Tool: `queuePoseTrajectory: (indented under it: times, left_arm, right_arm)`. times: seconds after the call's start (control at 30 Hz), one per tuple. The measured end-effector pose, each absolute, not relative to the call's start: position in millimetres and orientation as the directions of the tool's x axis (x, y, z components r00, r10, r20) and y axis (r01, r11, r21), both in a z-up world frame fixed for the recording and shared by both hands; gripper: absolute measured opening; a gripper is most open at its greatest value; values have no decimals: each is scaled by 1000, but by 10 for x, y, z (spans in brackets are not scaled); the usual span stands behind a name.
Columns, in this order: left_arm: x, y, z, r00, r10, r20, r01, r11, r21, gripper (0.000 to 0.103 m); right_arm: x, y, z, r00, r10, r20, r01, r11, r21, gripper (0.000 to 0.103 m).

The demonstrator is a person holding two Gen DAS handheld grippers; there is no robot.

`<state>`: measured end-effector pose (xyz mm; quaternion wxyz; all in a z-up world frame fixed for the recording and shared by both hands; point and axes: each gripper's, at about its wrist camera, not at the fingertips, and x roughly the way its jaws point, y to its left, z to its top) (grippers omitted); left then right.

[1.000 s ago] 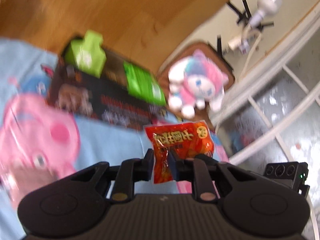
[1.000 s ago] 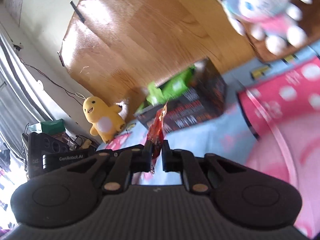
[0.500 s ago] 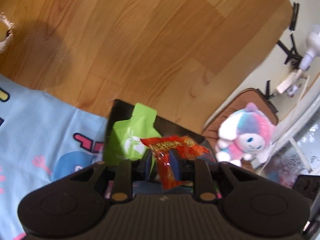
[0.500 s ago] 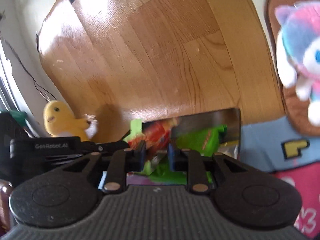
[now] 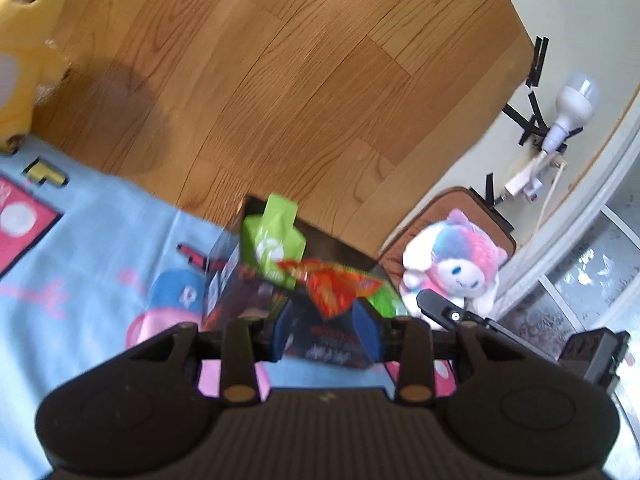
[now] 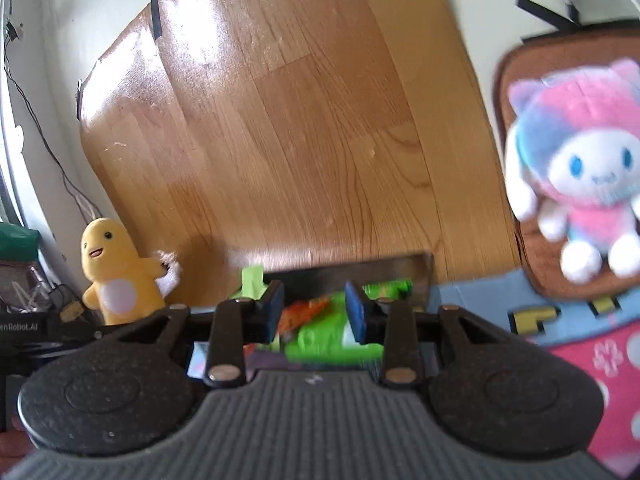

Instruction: Organize snacks

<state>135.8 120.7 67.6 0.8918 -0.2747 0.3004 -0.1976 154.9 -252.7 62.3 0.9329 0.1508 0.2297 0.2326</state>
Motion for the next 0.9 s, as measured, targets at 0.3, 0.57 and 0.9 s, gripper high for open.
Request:
queuePoseTrajectory:
  times: [0.3,0.57,0.9]
  left_arm:
    - [1097,1355,348,713,-511,-481,106,756,-646,34]
    - [944,1455,239,700,-506,-504,87,761,-643,39]
    - [770,1605,67,688,-519,-507,67,741,-668,44]
  right_arm:
    - [1938,-2305,606,743,475,-472,-301,867,398,20]
    - [1940,-2229,654,757,433,-489,-313,898,310,23]
    - [1617,-2443,572,728,454,-513,-336,889,311,22]
